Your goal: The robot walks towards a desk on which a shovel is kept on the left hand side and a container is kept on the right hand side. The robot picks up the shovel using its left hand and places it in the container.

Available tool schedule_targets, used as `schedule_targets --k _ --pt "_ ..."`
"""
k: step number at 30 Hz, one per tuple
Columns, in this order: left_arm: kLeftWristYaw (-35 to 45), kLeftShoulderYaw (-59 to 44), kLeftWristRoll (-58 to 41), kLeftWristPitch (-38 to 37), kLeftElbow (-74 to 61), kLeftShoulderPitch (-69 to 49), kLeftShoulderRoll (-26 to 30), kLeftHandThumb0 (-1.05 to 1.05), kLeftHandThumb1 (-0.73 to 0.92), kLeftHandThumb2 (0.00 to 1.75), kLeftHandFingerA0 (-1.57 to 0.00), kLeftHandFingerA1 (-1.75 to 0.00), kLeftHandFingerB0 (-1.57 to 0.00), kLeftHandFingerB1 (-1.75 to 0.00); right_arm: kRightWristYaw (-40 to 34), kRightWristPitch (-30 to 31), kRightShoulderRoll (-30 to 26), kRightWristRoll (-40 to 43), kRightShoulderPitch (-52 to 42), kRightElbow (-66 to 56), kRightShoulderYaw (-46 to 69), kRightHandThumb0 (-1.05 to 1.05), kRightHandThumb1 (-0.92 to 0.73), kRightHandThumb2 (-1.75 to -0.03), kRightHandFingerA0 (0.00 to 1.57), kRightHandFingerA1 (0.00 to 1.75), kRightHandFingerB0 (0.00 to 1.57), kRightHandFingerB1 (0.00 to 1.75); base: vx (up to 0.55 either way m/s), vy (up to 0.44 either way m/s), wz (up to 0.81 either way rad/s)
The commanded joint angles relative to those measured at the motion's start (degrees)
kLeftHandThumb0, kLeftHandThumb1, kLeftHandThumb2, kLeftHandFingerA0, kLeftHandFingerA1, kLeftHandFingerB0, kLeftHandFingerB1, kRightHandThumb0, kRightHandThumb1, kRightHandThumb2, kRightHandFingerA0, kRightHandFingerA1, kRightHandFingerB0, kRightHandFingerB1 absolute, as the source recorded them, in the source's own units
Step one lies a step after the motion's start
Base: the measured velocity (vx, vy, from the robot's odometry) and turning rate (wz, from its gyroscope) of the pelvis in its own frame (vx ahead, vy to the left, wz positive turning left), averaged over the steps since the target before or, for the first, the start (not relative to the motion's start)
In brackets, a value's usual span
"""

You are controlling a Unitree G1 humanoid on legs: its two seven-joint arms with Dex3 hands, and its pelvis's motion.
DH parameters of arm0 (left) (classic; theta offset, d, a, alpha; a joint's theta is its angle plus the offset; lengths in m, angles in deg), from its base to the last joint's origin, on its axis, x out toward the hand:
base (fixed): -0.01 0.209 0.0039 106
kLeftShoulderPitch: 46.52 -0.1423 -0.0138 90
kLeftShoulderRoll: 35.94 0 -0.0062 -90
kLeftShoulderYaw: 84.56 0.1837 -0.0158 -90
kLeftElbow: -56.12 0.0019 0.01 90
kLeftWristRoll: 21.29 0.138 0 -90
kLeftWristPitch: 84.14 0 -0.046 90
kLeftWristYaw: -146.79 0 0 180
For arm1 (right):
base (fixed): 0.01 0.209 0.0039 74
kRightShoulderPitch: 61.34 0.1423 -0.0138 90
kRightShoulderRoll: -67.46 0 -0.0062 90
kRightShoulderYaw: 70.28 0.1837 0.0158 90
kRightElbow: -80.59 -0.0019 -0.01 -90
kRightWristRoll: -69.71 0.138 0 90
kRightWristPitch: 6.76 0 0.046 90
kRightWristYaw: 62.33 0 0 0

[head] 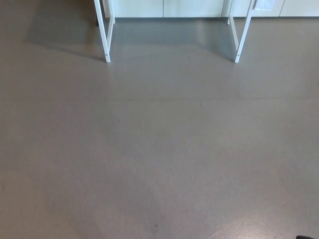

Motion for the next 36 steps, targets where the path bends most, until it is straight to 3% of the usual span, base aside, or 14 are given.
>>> schedule_targets --k 1,13,23,36 --pt "-0.6 0.7 1.6 -6.1 1.9 -0.2 1.5 -0.25 0.58 0.57 -0.4 -0.36 -0.32 -0.31 0.5 -2.4 -0.3 0.2 -0.3 0.8 -0.1 -0.39 -0.42 -0.67 0.6 0.56 0.35 0.46 0.0 0.0 0.0" --pt "-1.2 1.3 1.7 -8.0 4.8 1.1 2.3 -0.27 0.58 0.57 -0.45 -0.37 -0.35 -0.32 0.0 -4.4 -0.8 -0.9 0.3 1.9 -1.4 -0.38 -0.44 -0.68 0.58 0.56 0.35 0.47 0.01 0.013 0.08" --pt "-1.6 1.8 1.8 -9.1 4.7 1.7 2.7 -0.25 0.58 0.57 -0.47 -0.38 -0.37 -0.33 -0.1 -4.0 -0.7 -1.0 1.2 1.8 -1.4 -0.42 -0.42 -0.69 0.59 0.56 0.35 0.47 0.19 0.303 -0.26" --pt "-1.9 2.0 1.7 -9.2 4.3 1.1 3.1 -0.26 0.58 0.58 -0.47 -0.38 -0.39 -0.33 -0.2 -5.6 -0.7 -1.3 1.6 3.2 -1.8 -0.42 -0.42 -0.7 0.61 0.58 0.36 0.48 0.28 -0.16 0.24"
